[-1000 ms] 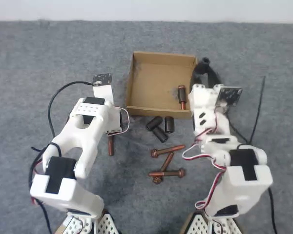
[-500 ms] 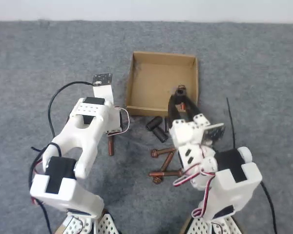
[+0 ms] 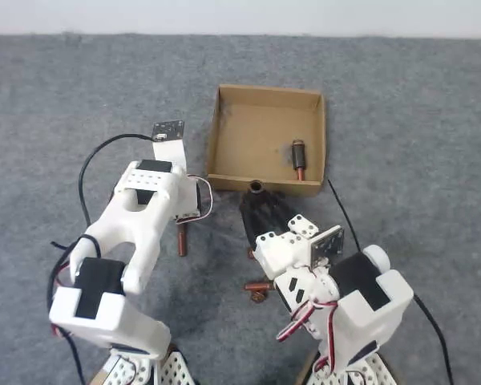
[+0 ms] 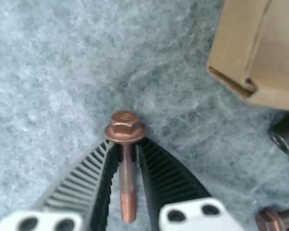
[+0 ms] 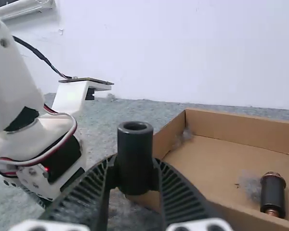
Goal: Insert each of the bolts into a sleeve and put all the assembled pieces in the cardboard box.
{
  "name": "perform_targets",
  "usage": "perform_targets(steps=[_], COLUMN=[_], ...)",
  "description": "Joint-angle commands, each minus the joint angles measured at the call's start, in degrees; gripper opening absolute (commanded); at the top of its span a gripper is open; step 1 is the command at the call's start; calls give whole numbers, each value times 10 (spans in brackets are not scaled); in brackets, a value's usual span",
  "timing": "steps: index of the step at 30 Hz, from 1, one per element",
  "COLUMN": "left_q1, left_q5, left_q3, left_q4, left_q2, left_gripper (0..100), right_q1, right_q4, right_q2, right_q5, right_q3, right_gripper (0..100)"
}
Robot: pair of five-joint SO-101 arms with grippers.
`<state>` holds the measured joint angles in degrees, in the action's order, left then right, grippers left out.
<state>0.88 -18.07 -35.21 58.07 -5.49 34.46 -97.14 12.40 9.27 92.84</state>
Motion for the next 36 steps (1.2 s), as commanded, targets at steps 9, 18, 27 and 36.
perform_targets(steps=[9,18,27,36], left_q1=[-3,-4,-13,-3], left_q5=[7,4,4,4], left_q3=[8,39,-1,-7], left_q4=[-15,-12,-15,-17], left_q2=[37,62,241,399], left_gripper=[11,11,11,12], right_q1=[66,66,65,65], right_q4=[43,93,95,95], right_q2=[-6,-6,-6,-6], right_q5=[-5,-4,-4,-5], right_q3=[15,0,3,5], right_gripper=[7,7,7,7])
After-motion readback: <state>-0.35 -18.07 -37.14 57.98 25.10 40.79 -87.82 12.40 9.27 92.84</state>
